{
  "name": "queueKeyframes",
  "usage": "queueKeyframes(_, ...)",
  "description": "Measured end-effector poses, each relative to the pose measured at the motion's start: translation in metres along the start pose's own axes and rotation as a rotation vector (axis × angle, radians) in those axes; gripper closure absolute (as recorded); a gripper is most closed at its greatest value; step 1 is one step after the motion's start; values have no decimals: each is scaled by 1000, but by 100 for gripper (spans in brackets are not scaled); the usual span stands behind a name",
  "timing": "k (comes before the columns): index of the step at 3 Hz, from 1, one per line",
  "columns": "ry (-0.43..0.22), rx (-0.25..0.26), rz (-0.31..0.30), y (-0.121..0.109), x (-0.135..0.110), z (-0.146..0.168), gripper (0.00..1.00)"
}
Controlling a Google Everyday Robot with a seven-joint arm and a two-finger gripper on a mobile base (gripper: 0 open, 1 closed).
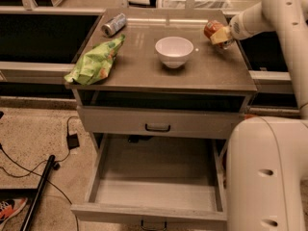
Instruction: Place coke can into middle drawer
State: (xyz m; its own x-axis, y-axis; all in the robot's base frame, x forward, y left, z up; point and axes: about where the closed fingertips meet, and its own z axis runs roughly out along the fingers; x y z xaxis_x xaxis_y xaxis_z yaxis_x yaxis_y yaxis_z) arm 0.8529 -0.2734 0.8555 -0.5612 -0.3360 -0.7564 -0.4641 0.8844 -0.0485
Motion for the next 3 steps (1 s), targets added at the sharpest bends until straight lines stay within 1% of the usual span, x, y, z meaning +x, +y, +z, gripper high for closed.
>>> queueKeyframes(1, -149, -143, -156, 28, -27, -58, 100)
queueKeyframes(2, -128, -217, -348, 62, -19, -103, 100)
queueKeyframes(3, -34, -275, -592, 116, -10, -126, 100)
